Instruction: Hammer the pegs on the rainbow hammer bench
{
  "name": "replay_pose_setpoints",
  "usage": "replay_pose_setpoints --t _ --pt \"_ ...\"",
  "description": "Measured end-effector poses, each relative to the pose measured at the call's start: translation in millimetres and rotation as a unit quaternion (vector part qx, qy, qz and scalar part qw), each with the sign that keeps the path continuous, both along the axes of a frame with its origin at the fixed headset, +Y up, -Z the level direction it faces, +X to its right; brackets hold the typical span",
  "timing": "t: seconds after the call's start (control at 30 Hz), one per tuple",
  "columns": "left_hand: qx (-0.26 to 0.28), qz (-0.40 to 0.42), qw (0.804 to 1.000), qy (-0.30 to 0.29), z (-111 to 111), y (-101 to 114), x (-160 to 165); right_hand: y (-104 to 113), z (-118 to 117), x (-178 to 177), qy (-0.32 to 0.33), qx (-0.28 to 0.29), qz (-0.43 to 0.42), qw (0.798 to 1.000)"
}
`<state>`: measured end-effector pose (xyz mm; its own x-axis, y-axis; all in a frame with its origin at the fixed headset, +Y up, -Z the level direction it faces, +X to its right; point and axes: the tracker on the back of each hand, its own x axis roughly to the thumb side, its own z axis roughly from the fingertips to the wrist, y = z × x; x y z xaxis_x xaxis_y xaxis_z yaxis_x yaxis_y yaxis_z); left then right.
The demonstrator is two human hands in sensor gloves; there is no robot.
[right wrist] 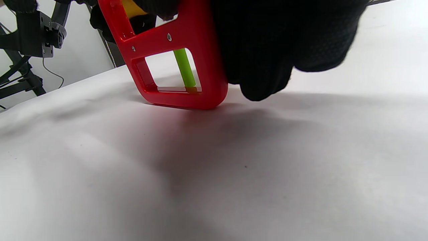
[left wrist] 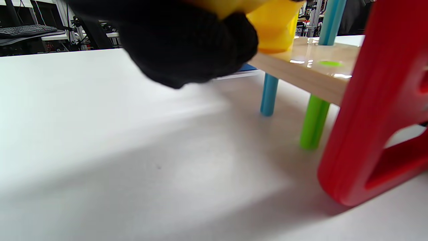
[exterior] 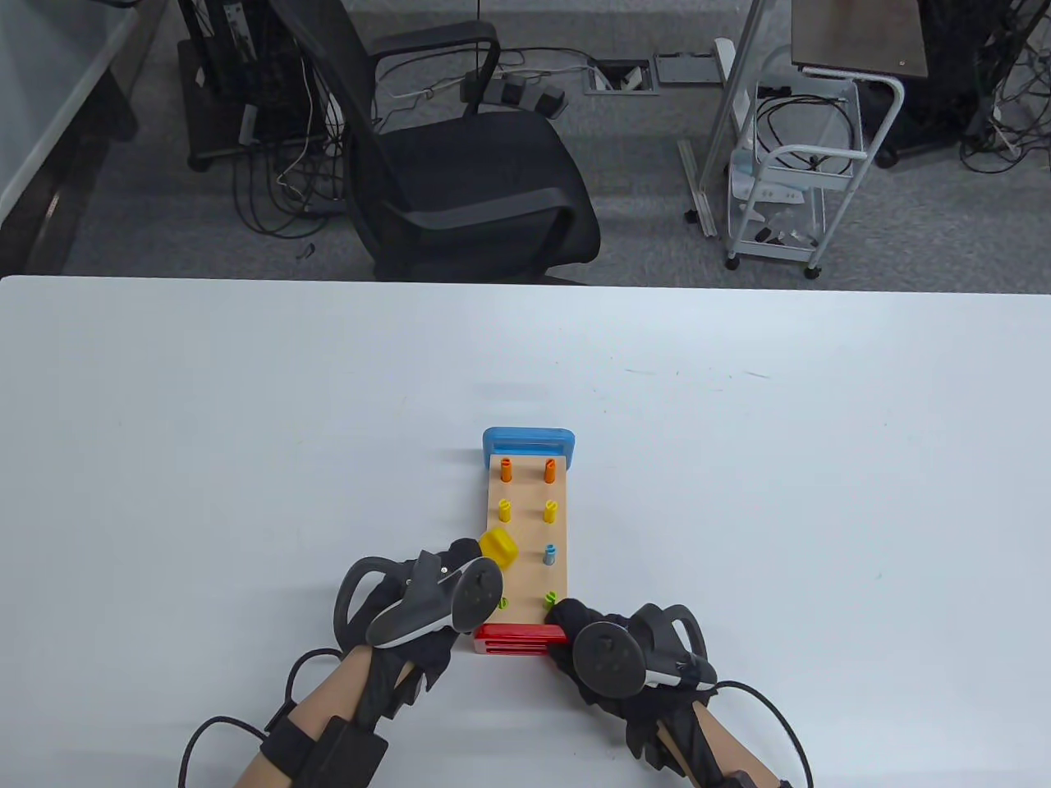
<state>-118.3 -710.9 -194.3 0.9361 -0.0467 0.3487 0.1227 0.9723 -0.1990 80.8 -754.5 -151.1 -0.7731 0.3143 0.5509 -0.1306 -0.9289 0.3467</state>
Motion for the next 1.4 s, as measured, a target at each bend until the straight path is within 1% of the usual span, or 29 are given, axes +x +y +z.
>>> replay_pose_setpoints --t 0.13,0.2,0.27,0.33,0.4,0.47,0.53,0.57,0.63,0.67,0.7,0.73,0.77,0.8,0.83,0.87,0.9,0.97,1.0,1.07,1.1,1.13,1.17,1.23,1.27,1.3,1.33,1.37,1.4 --pt "-0.021 0.0 1.0 -0.001 -2 4 0 0 0 0 -0.001 0.002 0.0 1.0" --pt "-0.023 0.029 0.999 0.005 -4 13 -1 0 0 0 -0.001 0.003 0.001 1.0" --pt "-0.022 0.055 0.998 0.025 -7 25 -3 0 0 0 -0.001 0.003 0.0 1.0" --pt "0.008 0.093 0.995 0.041 -12 41 -4 0 0 0 -0.001 0.004 0.0 1.0" --pt "0.051 0.133 0.988 0.055 -15 59 -6 0 0 0 -0.001 0.005 0.001 1.0" --pt "0.106 0.209 0.969 0.074 -15 75 -11 0 1 0 -0.002 0.005 -0.001 1.0" --pt "0.122 0.285 0.948 0.077 -16 81 -14 0 1 0 -0.002 0.007 0.0 1.0" --pt "0.117 0.294 0.945 0.078 -17 79 -14 0 1 0 -0.002 0.007 0.0 1.0" --pt "0.084 0.246 0.963 0.077 -26 67 -7 0 1 0 -0.002 0.007 0.0 1.0" --pt "0.037 0.171 0.982 0.07 -33 54 -1 0 1 0 -0.002 0.007 0.001 1.0" --pt "-0.017 0.101 0.992 0.069 -38 41 3 0 1 0 -0.002 0.008 0.001 1.0" --pt "-0.053 0.055 0.995 0.069 -41 33 6 0 1 0 -0.003 0.008 0.002 1.0" --pt "0.003 0.111 0.992 0.066 -36 36 3 0 1 0 -0.003 0.008 0.002 1.0" --pt "0.029 0.139 0.987 0.074 -36 37 6 0 1 0 -0.003 0.008 0.003 1.0" --pt "-0.019 0.093 0.993 0.068 -38 36 7 0 1 0 -0.003 0.007 0.002 1.0" --pt "-0.021 0.09 0.993 0.068 -37 36 7 0 1 0 -0.003 0.007 0.002 1.0" --pt "0.002 0.114 0.991 0.07 -35 36 5 0 1 0 -0.002 0.007 0.002 1.0" --pt "-0.013 0.11 0.991 0.073 -35 33 4 0 1 0 -0.003 0.007 0.002 1.0" --pt "-0.006 0.116 0.99 0.075 -35 33 5 0 1 0 -0.002 0.007 0.002 1.0" --pt "-0.01 0.098 0.992 0.074 -35 36 7 0 1 0 -0.002 0.008 0.002 1.0" --pt "-0.01 0.081 0.994 0.074 -36 41 9 0 1 0 -0.002 0.007 0.002 1.0" --pt "0.001 0.066 0.995 0.077 -34 47 10 0 1 0 -0.002 0.007 0.002 1.0" --pt "0.063 0.094 0.991 0.074 -31 56 9 0 1 0 -0.003 0.008 0.002 1.0" --pt "0.12 0.164 0.976 0.074 -27 66 6 0 1 0 -0.003 0.008 0.003 1.0" --pt "0.132 0.214 0.964 0.081 -27 67 4 0 1 0 -0.003 0.008 0.003 1.0" --pt "0.118 0.231 0.962 0.089 -30 61 5 0 1 0 -0.003 0.009 0.003 1.0" --pt "0.094 0.205 0.97 0.09 -34 53 7 0 1 0 -0.003 0.008 0.003 1.0" --pt "0.019 0.098 0.99 0.095 -41 33 12 0 1 0 -0.003 0.008 0.003 1.0" --pt "-0.03 -0.003 0.994 0.108 -46 26 15 0 2 -1 -0.003 0.008 0.003 1.0"
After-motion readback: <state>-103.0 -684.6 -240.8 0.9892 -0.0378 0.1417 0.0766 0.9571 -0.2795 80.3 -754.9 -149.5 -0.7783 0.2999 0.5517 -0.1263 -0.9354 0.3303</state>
